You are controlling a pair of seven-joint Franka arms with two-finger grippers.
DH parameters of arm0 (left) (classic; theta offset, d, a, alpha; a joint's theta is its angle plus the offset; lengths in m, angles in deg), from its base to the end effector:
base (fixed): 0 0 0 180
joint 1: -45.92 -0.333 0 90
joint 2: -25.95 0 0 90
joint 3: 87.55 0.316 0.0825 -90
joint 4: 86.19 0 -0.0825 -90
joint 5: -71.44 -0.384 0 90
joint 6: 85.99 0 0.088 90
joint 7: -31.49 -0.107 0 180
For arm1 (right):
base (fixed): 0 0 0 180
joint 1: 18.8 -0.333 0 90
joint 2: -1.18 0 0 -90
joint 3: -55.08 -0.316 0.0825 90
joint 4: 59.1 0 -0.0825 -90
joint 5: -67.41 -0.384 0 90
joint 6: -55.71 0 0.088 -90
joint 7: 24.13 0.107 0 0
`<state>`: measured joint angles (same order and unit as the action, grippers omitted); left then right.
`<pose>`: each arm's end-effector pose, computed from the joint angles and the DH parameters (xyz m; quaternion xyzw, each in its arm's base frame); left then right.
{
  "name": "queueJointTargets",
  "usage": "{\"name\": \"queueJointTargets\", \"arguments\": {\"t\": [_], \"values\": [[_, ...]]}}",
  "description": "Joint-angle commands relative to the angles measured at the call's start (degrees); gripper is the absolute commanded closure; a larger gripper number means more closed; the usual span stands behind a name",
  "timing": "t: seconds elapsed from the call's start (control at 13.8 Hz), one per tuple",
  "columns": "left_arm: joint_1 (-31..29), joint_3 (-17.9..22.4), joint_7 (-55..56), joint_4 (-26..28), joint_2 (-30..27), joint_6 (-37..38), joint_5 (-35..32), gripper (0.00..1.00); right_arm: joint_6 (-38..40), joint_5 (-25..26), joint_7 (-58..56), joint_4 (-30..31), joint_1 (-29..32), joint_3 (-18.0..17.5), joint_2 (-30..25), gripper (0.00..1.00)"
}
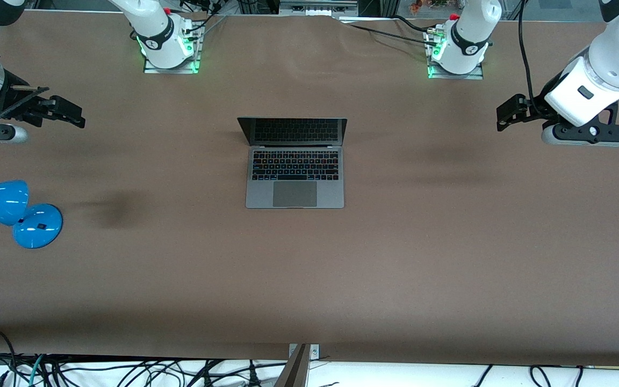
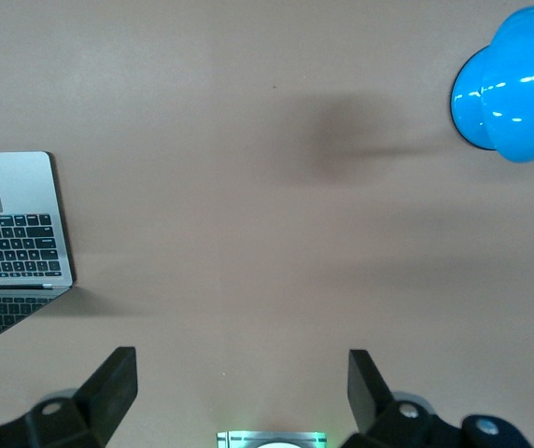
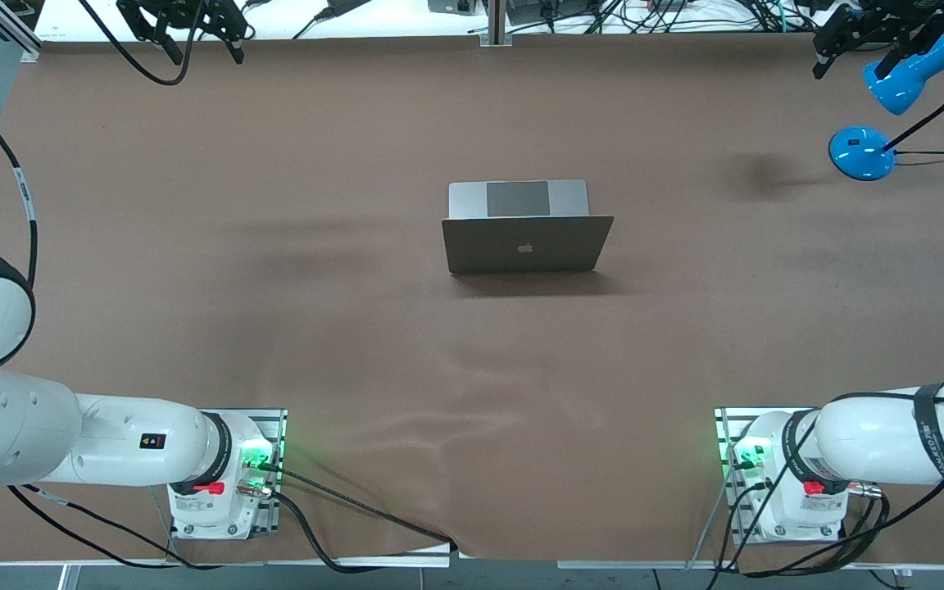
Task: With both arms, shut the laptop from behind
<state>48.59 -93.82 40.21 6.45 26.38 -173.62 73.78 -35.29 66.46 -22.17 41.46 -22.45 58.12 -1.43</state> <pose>0.5428 -0.0897 0.5954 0.9987 -0.0018 -0.0501 0.0133 0.5341 0.0069 0.5641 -0.9980 0.0123 0.0608 0.0081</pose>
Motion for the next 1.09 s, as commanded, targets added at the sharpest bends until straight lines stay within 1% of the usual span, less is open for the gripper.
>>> {"name": "queueJointTargets", "arguments": {"t": [0.0, 1.01], "values": [[0.2, -0.1, -0.5, 0.3, -0.5, 0.1, 0.0, 0.0, -0.4, -1.0, -0.7, 0.5, 1.0, -0.7, -0.9, 0.0], [0.2, -0.4, -0.5, -0.2, -0.2, 0.0, 0.1, 0.0, -0.8, -0.4, -0.5, 0.4, 0.9, -0.8, -0.8, 0.0]]}}
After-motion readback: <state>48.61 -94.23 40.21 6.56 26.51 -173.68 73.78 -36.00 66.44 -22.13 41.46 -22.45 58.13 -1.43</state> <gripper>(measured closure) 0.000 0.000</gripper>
